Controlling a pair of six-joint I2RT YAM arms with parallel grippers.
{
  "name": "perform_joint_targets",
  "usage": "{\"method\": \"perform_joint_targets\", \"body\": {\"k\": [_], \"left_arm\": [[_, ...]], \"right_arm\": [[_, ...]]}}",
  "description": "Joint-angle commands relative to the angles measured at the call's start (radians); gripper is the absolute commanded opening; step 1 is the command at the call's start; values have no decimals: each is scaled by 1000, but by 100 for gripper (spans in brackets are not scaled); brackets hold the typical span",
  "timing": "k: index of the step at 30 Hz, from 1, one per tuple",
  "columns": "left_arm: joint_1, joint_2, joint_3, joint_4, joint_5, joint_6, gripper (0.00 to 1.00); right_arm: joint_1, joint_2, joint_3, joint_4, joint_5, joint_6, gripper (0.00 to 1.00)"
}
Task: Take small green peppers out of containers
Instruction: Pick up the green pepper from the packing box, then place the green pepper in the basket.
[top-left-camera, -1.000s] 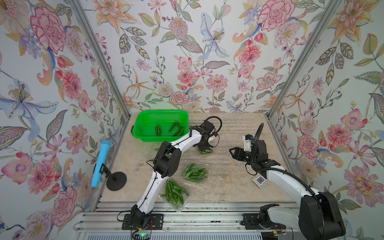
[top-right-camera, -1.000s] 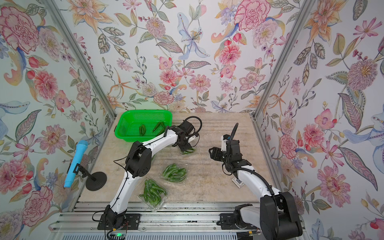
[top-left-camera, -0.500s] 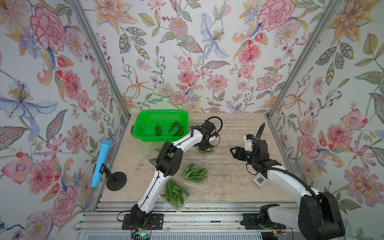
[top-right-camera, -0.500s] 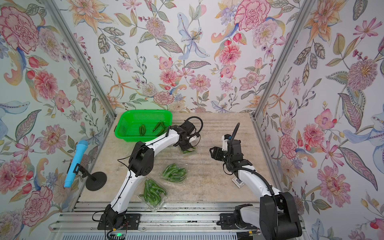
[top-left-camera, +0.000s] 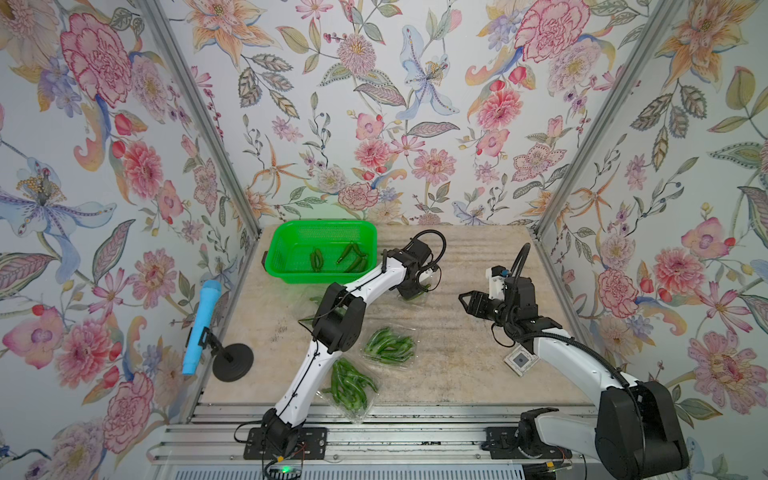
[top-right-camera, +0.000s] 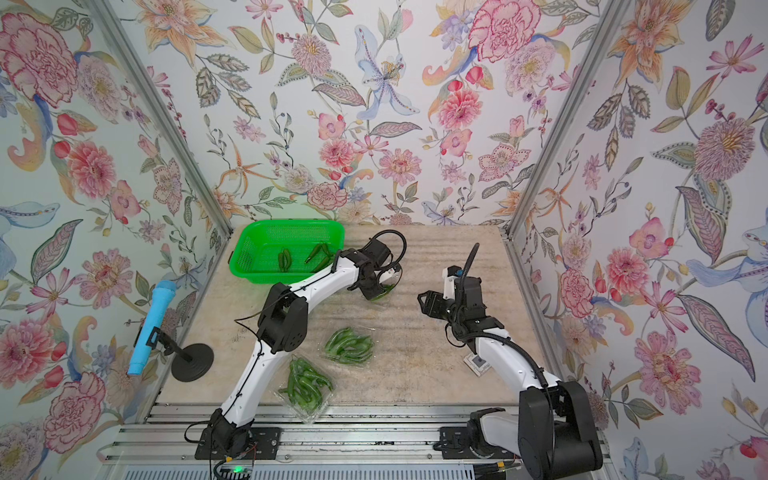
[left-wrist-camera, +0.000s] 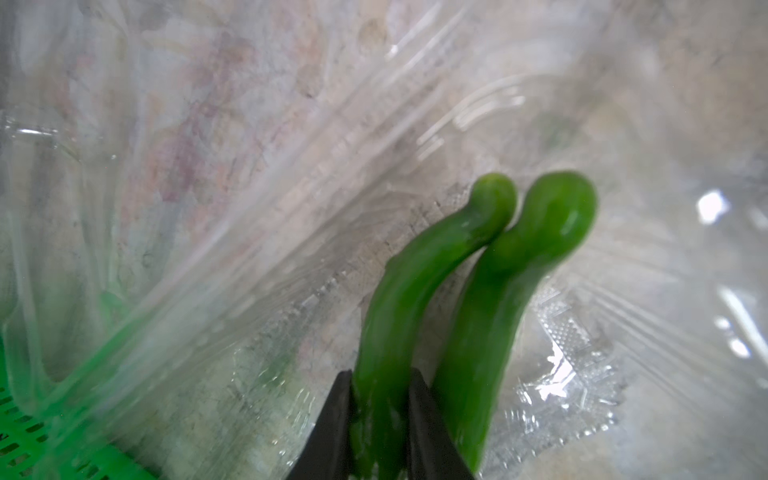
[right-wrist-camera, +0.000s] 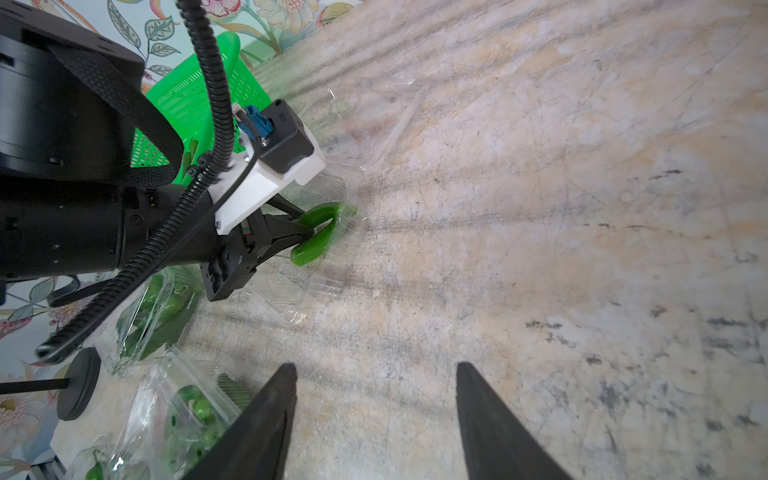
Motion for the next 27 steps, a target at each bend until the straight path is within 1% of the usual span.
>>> {"method": "perform_joint_targets", "body": {"k": [1,7,12,17,19,21,27], "left_arm": [[8,-74,23,-10,18,-9,17],[24,-136,-4,1,18,-6,17],[33,-171,18,-8,1,11,17],[64,-195,77,-40,-13,26,17],[94,-214,86,-36,-19,15,17],[137,-242,89,-27,2,2,18],[281,-306,100,0,36,-14,19]], "right_arm": [[6,11,52,7,-19,4,63],[19,40,114,3,-32,0,63],[46,87,185,2,-33,-5,63],[94,162,293,-2,-29,-12,63],[113,201,338,0,-24,-15,63],[131,246,386,5,-24,-11,63],[187,414,552,15,-30,-11,62]]}}
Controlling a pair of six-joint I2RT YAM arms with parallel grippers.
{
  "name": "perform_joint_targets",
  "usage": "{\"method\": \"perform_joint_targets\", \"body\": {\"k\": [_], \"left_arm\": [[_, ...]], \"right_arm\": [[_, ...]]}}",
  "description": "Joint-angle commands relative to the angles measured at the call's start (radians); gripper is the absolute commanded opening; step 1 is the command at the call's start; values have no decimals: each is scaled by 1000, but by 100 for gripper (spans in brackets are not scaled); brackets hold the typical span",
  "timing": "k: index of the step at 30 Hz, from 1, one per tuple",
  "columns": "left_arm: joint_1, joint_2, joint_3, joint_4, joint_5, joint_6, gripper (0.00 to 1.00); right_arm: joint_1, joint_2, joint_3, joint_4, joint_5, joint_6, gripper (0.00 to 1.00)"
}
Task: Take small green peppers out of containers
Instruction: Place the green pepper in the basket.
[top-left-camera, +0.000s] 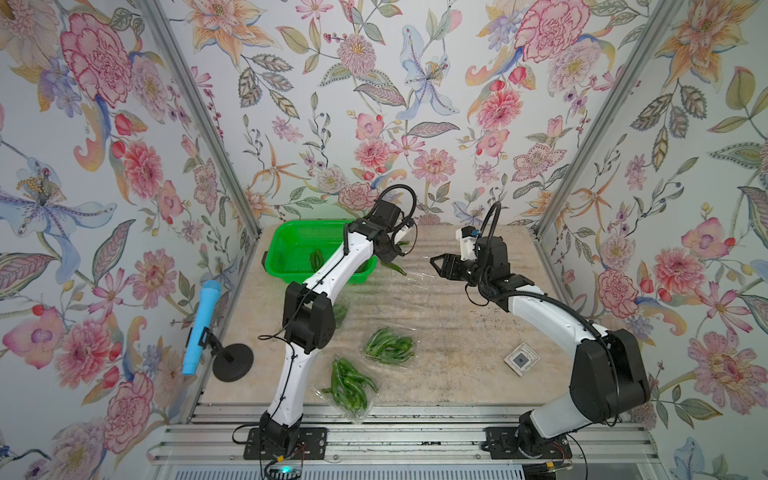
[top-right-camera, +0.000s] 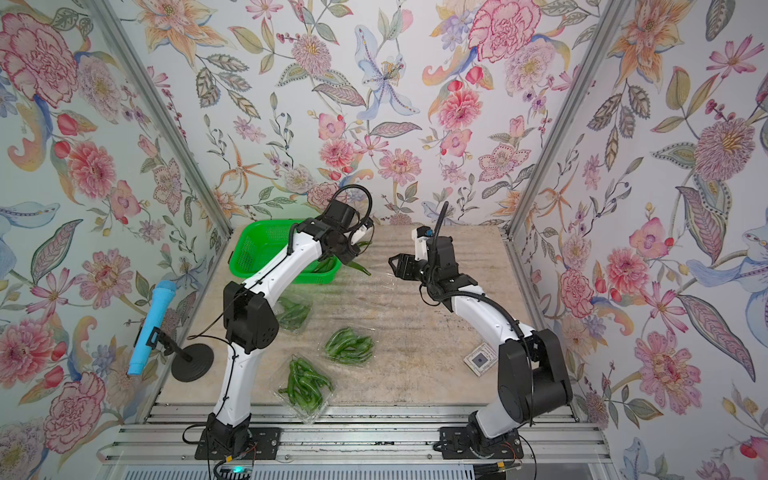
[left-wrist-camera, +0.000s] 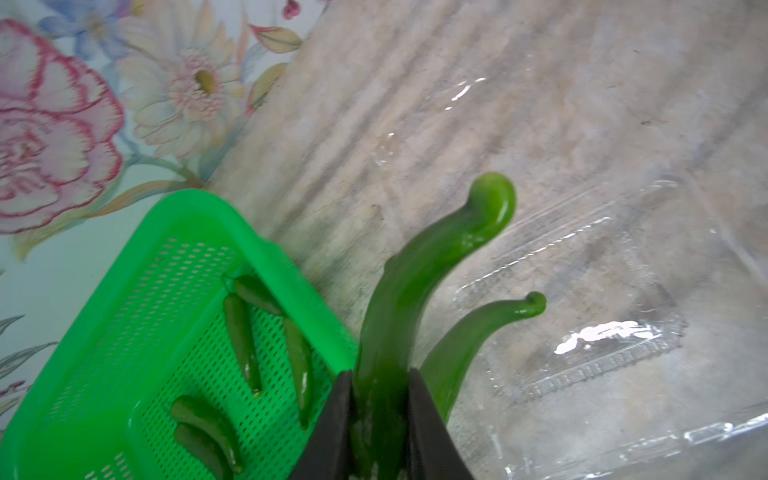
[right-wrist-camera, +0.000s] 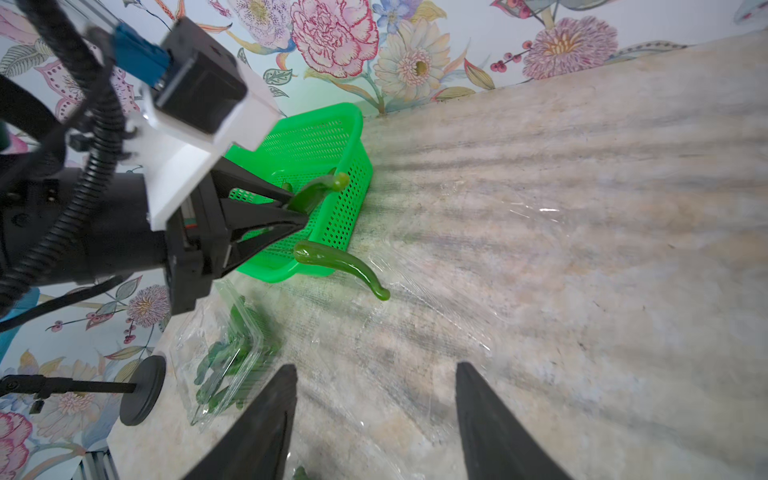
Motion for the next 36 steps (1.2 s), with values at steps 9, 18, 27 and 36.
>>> {"method": "perform_joint_targets", "body": {"k": [9,18,27,36], "left_arm": [[255,-71,25,56,136,-57,22],[309,2,-84,140,166,-165,41],[322,29,-69,145,142,-247,52],[290,-346,-613,435,280,-448,52]], "right_arm": [[72,297,266,11,-42,29,62],[140,385,316,-79,-43,-15,61],[195,403,251,-187,39,-8,60],[189,457,260,-322,200,-28,58]]}}
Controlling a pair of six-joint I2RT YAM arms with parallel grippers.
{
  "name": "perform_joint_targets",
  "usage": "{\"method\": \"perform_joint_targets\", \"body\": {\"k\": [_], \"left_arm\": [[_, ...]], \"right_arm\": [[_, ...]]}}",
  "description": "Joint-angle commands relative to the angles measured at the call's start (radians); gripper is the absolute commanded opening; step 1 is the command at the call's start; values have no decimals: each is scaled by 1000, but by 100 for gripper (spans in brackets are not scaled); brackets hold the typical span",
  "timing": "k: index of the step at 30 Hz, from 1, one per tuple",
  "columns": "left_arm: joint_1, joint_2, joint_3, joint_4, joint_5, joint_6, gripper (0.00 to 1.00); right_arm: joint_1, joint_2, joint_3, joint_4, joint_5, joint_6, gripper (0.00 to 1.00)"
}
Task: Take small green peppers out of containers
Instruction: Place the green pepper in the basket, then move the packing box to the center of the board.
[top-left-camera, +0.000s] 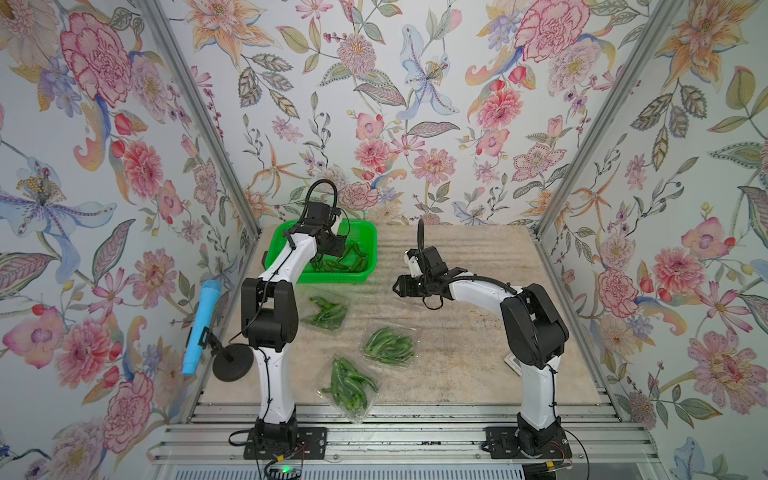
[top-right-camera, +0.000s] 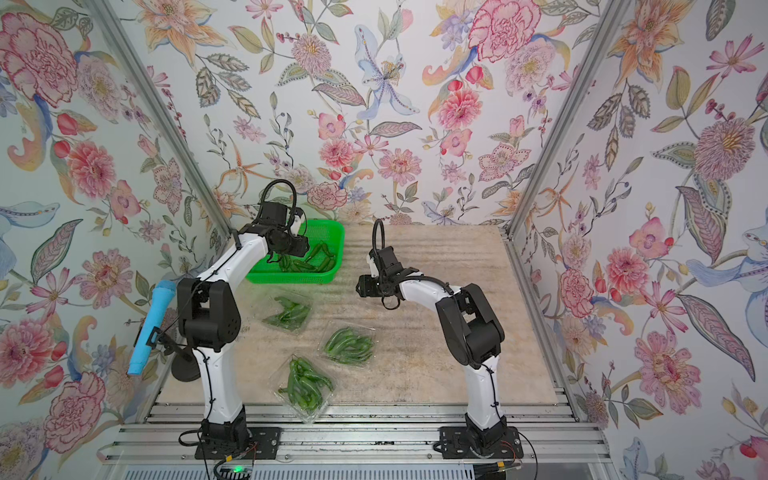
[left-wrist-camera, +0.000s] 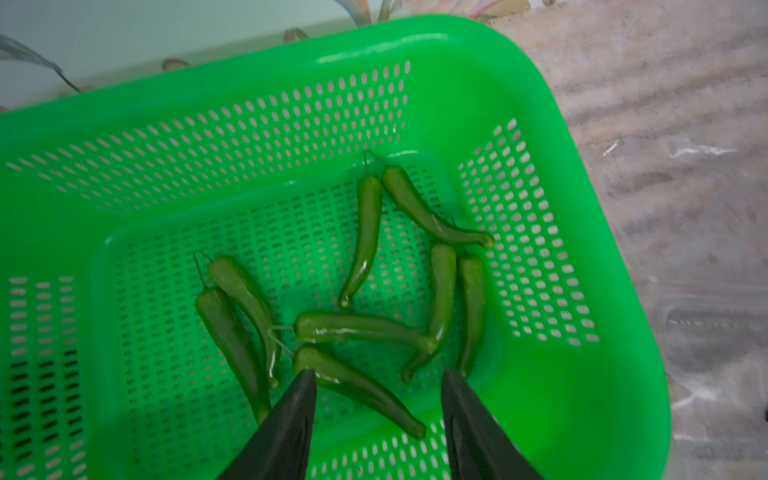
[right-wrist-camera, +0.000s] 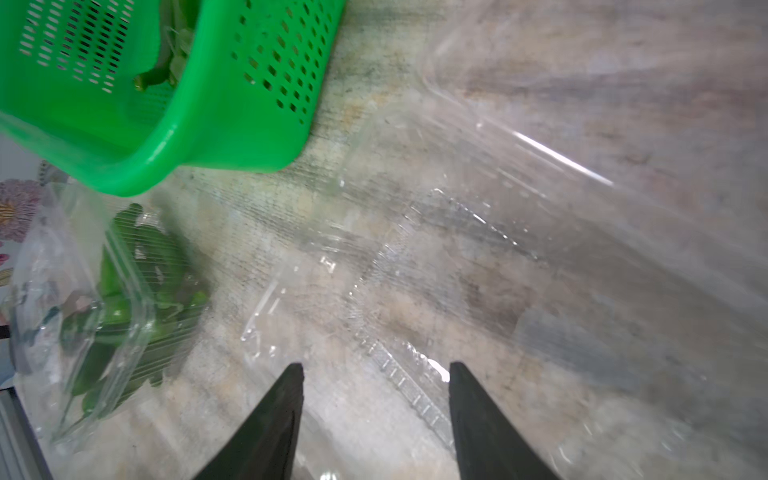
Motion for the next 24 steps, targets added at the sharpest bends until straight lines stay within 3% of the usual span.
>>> {"method": "perform_joint_targets", "body": {"k": [1,13,24], "left_arm": [[-28,-172,-167,131,82,-115,52],[-187,-451,-622,314,205,-355,52],[-259,-486,-693,255,138,-338,53]], "right_arm": [[-19,23,5,-111,98,-24,58],[-158,91,108,-373,268,-76,58],[-377,-29,-36,-417,454,-71,60]]}}
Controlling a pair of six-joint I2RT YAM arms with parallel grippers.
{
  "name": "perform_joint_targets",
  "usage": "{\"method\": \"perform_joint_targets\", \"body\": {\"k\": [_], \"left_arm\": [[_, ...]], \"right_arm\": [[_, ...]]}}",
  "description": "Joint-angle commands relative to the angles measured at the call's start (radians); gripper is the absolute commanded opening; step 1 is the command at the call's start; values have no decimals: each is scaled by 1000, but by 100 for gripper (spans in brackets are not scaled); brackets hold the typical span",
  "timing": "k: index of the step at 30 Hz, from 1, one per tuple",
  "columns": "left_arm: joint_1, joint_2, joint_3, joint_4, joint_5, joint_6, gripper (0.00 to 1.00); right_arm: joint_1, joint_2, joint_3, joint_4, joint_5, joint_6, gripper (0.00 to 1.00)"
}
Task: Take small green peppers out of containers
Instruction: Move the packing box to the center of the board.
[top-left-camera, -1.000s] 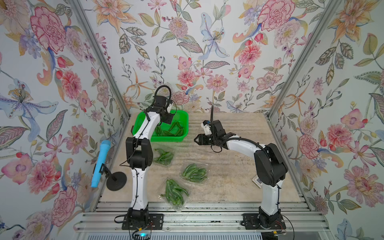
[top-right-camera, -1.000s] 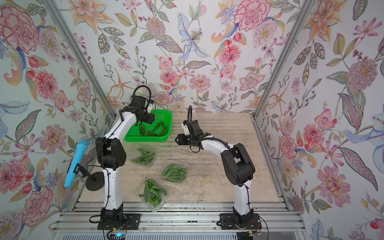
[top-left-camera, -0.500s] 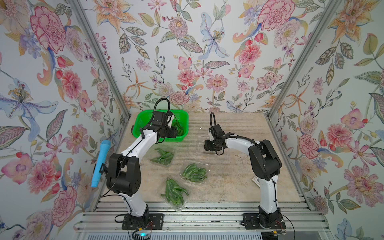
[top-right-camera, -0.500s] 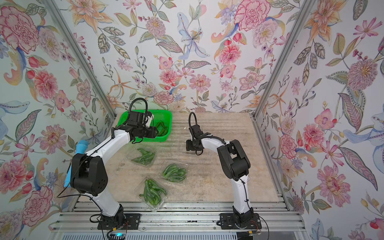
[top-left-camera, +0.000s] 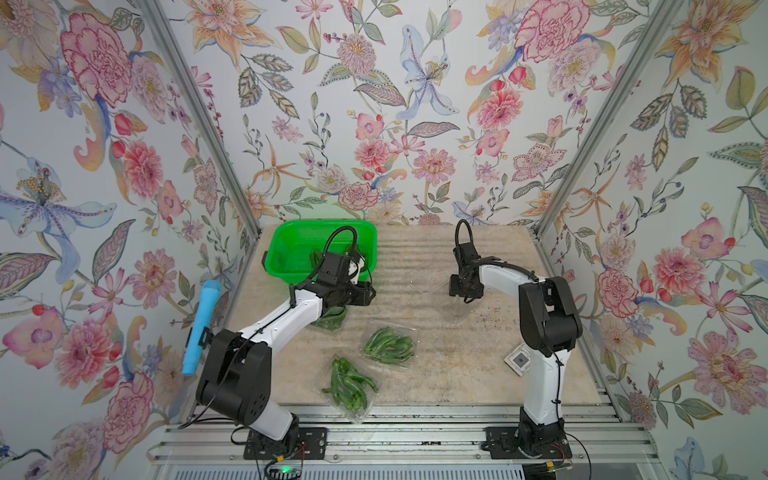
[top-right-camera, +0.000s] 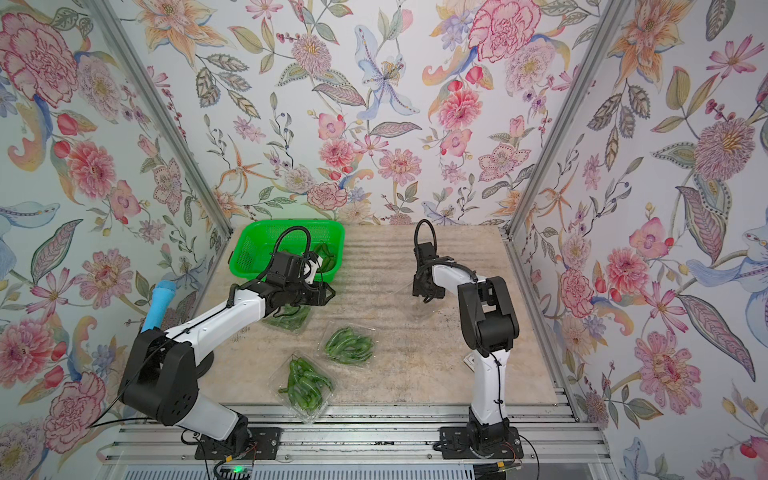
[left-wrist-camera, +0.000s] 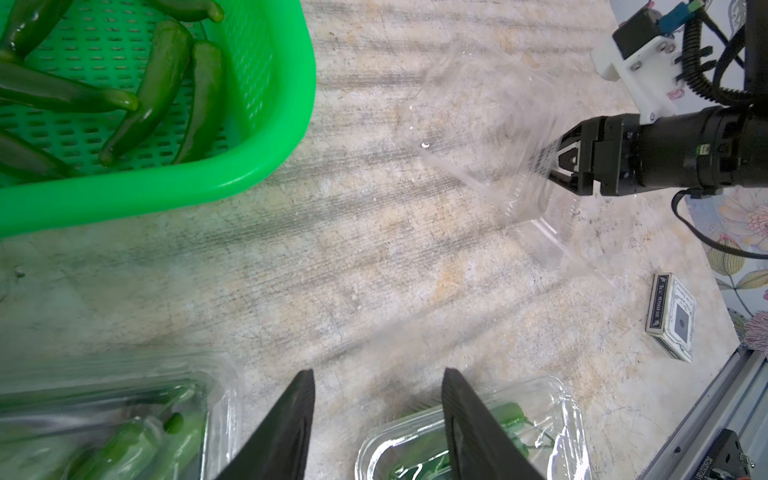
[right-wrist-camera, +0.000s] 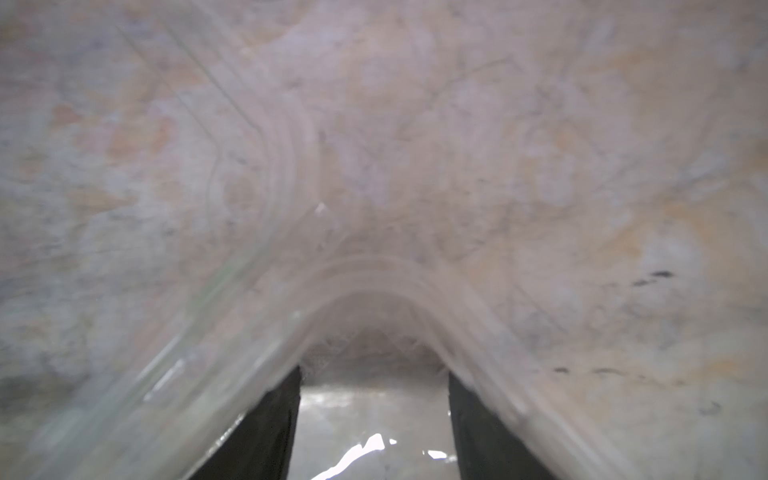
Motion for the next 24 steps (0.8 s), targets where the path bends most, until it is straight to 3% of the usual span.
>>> {"method": "perform_joint_targets", "body": {"k": [1,9,12,18,24], "left_arm": [[-8,-11,-14,-9,-12,1,53],[-9,-10,-25,-66,8,46,55],[-9,-14,-30,-88,3,61,56],[-9,-37,-67,-91,32,58,57],[-10,-61,-124,-97,25,58,58]], "right_arm": [[-80,-49,-54,-70,91,-2,60],[-228,-197,-132,-48,107,-33,63],[-231,-312,-196,61,-96,-55,64],[-131,-475,-275,129,-357,27,65],[97,-568,-430,257,-449,199,65]]}}
